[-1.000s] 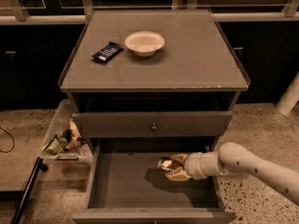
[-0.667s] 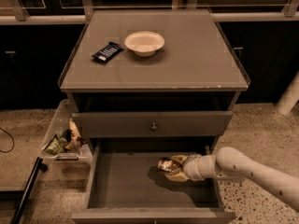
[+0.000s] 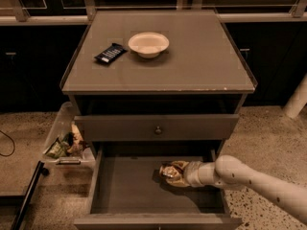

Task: Place orange can into middle drawer

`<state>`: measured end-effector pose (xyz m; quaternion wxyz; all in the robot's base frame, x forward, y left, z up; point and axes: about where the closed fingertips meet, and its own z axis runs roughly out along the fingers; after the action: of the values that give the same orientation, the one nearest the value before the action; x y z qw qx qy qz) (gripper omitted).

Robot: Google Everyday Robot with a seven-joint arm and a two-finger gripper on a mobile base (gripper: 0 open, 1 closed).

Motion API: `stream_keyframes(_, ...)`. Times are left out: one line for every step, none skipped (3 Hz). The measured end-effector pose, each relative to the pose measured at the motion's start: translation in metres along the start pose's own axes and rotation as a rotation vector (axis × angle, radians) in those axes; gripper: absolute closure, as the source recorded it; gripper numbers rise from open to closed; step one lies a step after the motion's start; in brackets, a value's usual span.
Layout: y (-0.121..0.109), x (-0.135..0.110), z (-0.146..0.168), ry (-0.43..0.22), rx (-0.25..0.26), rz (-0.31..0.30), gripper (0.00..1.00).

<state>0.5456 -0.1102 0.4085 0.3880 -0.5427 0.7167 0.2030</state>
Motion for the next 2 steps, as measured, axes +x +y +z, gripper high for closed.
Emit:
stream_keyframes(0.0039, 0.0088, 0.0173, 0.019, -0.015, -0.029, 1.00)
stream_keyframes(0.0040, 0.0087, 0.0175, 0.019, -0.016, -0.029, 0.81)
